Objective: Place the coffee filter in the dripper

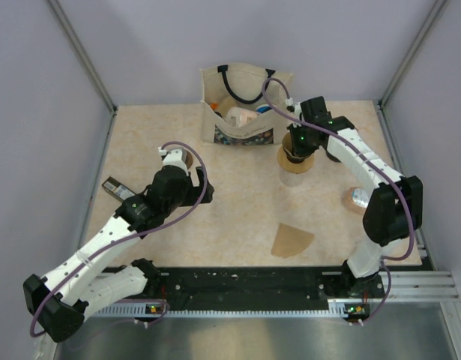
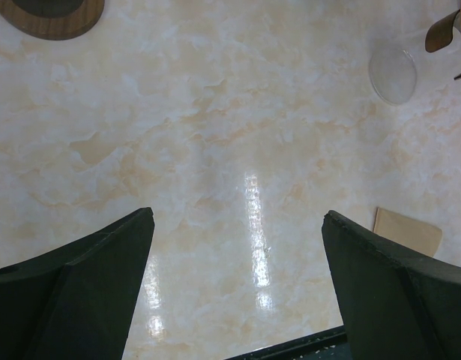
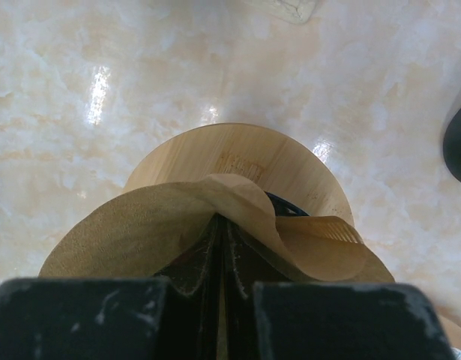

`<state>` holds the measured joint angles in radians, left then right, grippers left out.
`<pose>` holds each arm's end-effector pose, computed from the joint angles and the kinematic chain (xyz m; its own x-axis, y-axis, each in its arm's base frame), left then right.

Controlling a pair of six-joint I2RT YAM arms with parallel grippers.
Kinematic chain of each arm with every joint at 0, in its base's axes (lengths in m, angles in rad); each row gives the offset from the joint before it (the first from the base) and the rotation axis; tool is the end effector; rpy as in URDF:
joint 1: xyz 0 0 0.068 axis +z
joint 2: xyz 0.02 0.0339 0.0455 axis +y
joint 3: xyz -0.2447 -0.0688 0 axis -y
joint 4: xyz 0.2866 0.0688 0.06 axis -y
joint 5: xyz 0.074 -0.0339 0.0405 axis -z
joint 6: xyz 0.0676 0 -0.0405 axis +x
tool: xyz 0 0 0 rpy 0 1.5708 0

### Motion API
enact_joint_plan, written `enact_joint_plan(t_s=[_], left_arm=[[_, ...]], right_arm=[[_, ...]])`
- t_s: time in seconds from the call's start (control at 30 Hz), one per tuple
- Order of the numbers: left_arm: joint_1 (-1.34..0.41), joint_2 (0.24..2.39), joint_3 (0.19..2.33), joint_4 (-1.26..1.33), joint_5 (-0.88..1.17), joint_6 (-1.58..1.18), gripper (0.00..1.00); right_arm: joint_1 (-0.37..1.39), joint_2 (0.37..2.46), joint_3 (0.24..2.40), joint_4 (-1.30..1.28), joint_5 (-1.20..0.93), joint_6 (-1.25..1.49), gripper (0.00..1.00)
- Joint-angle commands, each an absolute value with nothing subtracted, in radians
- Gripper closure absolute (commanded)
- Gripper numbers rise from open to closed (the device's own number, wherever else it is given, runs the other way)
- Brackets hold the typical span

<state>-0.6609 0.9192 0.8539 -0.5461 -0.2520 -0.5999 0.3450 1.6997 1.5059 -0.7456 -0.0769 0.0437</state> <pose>0.2280 -0.1559 0.2692 -0.6186 -0.2115 -0.7567 0.1018 0.9334 -0.3442 0.4008 0.1495 0.2457 -0.7755 -0.2324 -0.5870 -0.3463 0.9340 0.0877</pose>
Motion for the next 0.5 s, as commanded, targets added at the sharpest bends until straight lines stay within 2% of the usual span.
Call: enact_joint_plan(t_s=[0.0, 0.47], left_arm=[[-0.657, 0.925, 0.854, -0.523, -0.265, -0.592, 0.01], [-0.653, 0.931, 0.854, -0.529, -0.278, -0.588, 0.01]], right_arm=[[0.356, 1.694, 1.509, -0.699, -0.074, 0.032, 0.99], [0.365, 1.746, 1.482, -0.704, -0.049, 0.034, 0.99]])
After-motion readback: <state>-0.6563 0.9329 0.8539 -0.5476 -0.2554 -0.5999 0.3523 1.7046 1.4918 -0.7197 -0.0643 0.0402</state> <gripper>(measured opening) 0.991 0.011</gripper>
